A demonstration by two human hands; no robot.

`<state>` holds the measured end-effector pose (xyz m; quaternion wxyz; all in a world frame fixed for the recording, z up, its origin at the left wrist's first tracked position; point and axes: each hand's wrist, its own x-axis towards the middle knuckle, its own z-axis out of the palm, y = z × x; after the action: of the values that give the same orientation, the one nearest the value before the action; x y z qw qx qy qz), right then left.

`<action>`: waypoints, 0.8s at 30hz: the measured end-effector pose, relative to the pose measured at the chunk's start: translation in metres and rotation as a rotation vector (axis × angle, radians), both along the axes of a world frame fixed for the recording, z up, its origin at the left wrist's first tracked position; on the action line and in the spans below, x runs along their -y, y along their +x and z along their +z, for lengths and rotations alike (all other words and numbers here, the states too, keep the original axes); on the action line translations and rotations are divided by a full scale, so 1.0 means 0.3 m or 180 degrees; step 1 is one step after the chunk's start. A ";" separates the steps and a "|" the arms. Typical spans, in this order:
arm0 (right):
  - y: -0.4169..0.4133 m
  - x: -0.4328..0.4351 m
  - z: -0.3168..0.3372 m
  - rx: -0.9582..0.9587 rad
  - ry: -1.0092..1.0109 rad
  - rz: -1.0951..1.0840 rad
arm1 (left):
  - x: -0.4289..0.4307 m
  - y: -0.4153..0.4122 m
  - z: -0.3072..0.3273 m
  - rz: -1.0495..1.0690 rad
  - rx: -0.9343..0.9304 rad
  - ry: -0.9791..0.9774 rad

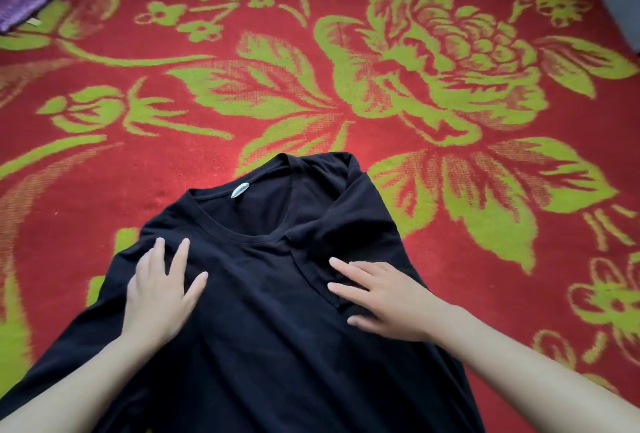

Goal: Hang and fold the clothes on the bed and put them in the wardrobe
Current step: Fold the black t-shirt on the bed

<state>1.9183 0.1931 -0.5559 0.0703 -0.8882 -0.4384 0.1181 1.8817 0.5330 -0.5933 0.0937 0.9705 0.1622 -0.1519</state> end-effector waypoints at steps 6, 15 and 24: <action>-0.025 0.079 -0.097 -0.0105 -0.0434 -0.1268 | 0.087 0.040 -0.003 -0.0353 -0.0130 -0.0392; -0.062 0.170 -0.183 0.0245 -0.0492 -0.1107 | 0.384 0.236 -0.039 0.0136 -0.0260 -0.2134; -0.036 0.135 -0.201 0.1185 0.0316 -0.1242 | 0.458 0.300 -0.011 0.1046 -0.0078 -0.2047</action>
<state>1.9075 0.1526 -0.6160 0.0534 -0.9578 -0.2696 -0.0846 1.9716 0.3955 -0.5965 0.4154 0.8505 0.2610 -0.1897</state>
